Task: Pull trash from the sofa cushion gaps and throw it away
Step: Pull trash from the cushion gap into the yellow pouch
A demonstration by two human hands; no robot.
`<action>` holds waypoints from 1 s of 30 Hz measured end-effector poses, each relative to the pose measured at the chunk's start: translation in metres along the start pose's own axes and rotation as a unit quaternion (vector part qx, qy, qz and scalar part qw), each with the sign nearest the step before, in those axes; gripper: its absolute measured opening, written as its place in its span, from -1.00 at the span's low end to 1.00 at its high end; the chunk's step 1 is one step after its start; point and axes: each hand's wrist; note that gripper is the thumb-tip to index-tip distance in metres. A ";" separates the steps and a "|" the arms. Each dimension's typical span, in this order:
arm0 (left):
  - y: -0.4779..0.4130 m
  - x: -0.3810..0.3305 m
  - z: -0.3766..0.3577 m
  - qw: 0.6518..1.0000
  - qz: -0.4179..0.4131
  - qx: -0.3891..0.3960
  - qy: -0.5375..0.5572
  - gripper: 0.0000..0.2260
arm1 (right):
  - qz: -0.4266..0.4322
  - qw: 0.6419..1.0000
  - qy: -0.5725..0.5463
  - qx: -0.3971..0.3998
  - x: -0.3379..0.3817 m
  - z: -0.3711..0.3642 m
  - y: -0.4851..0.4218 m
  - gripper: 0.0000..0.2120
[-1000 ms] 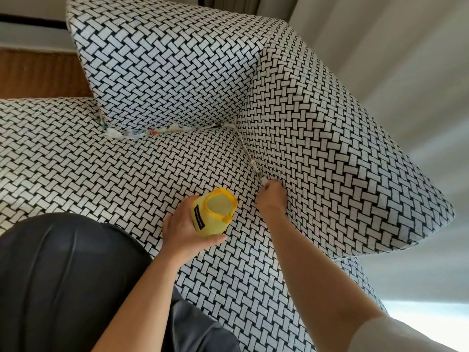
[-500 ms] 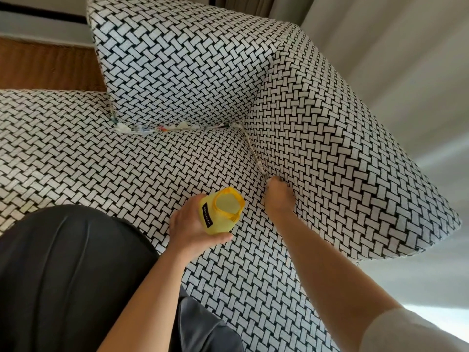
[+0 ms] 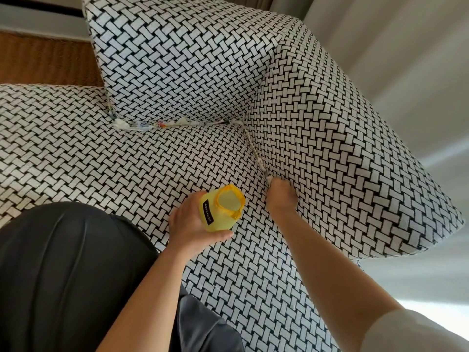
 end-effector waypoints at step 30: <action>-0.005 0.008 -0.003 1.000 -0.014 0.006 0.009 -0.14 | -0.001 0.964 -0.246 -0.097 0.003 0.005 0.014 -0.85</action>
Point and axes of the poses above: each hand's wrist, its own y-axis away from the middle knuckle, its own z-axis out of the back of the hand, x = y × z, and after that the axes turned 13 degrees about z, right-handed
